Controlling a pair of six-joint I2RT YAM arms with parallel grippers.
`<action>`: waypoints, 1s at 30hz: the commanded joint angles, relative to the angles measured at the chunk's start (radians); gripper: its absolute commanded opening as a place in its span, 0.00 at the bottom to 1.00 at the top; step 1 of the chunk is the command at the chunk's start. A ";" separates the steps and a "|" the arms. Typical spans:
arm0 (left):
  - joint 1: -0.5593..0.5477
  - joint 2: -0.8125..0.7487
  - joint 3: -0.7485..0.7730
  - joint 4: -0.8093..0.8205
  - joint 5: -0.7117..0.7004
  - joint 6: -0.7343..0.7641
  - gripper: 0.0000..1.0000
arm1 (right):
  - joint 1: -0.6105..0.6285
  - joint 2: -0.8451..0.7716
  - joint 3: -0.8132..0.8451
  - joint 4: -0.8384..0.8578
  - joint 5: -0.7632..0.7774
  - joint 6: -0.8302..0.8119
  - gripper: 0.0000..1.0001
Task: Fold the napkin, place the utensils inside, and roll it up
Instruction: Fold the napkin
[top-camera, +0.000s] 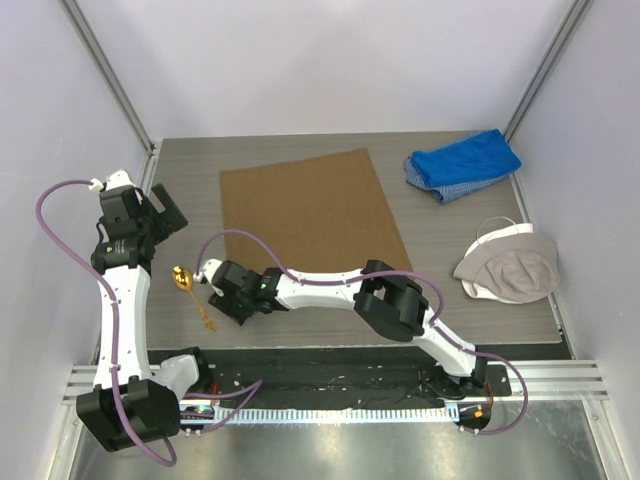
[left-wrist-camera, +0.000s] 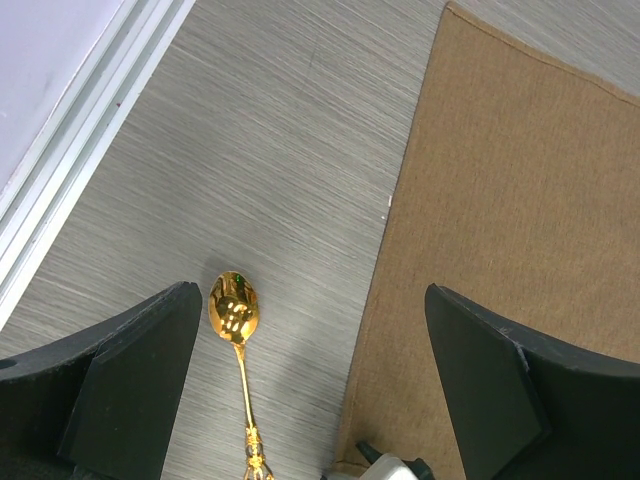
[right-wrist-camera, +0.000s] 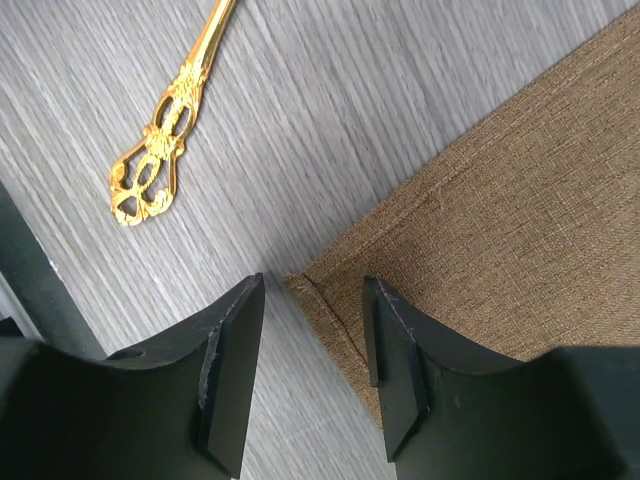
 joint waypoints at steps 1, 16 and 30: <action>0.003 -0.020 -0.004 0.030 0.015 -0.005 1.00 | 0.007 0.016 0.042 -0.012 0.024 -0.020 0.50; 0.002 -0.016 -0.002 0.028 0.018 -0.006 1.00 | 0.007 0.058 0.045 -0.044 0.059 -0.033 0.15; 0.000 -0.011 -0.001 0.026 0.006 -0.006 1.00 | 0.013 -0.088 0.008 0.017 -0.151 0.069 0.01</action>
